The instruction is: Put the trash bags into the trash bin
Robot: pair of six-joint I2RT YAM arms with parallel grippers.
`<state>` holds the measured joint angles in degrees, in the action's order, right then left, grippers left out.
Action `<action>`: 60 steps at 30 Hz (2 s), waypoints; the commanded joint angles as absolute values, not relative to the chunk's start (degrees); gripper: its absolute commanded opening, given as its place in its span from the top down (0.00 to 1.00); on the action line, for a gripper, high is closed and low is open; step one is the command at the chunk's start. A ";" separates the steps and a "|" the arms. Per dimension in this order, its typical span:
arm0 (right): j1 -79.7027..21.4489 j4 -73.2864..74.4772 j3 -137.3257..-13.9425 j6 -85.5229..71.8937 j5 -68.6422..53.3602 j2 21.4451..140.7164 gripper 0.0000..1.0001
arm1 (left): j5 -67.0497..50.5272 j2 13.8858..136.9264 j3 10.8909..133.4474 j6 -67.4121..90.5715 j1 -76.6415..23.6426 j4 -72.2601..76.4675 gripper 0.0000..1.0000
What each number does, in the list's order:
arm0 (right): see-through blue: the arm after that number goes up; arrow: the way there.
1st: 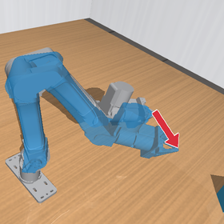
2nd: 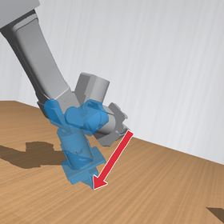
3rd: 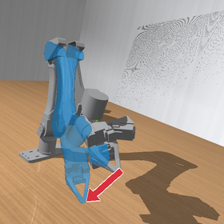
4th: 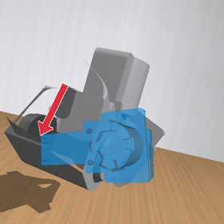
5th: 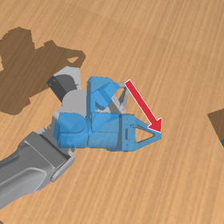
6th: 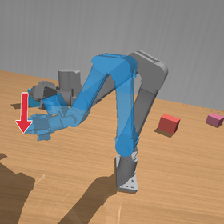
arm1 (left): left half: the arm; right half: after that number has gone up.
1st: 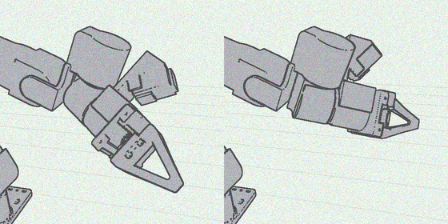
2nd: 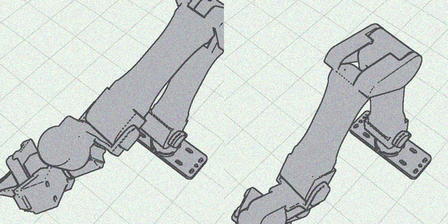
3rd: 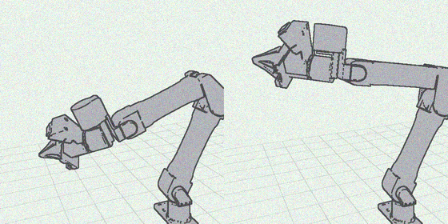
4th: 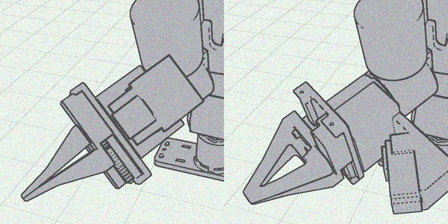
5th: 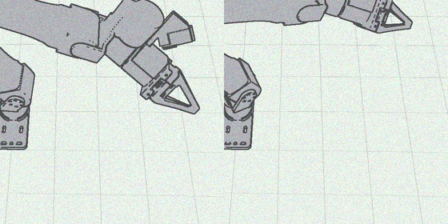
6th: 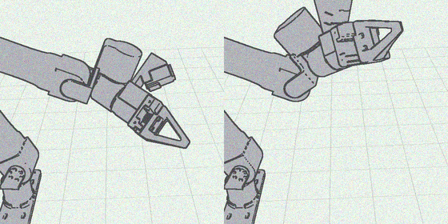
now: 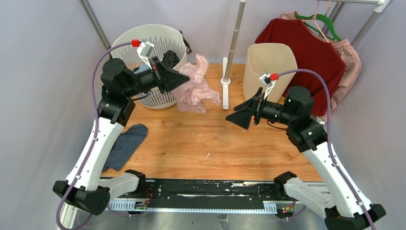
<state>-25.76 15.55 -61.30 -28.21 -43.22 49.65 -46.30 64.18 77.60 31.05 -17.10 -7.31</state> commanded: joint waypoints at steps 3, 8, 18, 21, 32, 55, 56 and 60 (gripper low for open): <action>-27.34 10.17 -63.23 -27.86 -41.59 53.72 0.02 | -50.69 61.30 76.99 35.05 -18.64 -0.35 0.90; -29.98 1.81 -62.62 -28.93 -44.50 57.24 0.02 | -50.88 60.87 77.08 35.66 -19.11 -0.35 0.89; -36.41 -3.15 -64.92 -27.19 -43.36 59.77 0.02 | -50.80 61.12 75.97 35.52 -19.34 -0.33 0.89; -36.59 -3.90 -65.17 -27.44 -42.81 59.68 0.02 | -50.98 61.07 75.60 35.45 -19.42 -0.28 0.89; -37.54 -5.90 -64.44 -28.55 -42.26 58.22 0.05 | -50.92 60.95 75.43 34.14 -19.42 -2.03 0.89; -38.77 13.50 -69.12 -19.04 -27.34 53.68 1.00 | -47.81 63.36 83.81 25.76 -16.19 -17.85 0.88; -38.70 15.07 -69.27 -18.37 -26.73 52.43 1.00 | -48.15 63.83 84.29 26.23 -15.03 -17.86 0.88; -38.61 22.69 -70.31 -15.16 -24.01 47.67 1.00 | -50.35 64.85 85.64 27.98 -10.70 -17.09 0.89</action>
<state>-38.22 13.41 -67.51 -20.14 -28.38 52.01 -48.73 63.70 83.92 27.64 -13.65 -14.76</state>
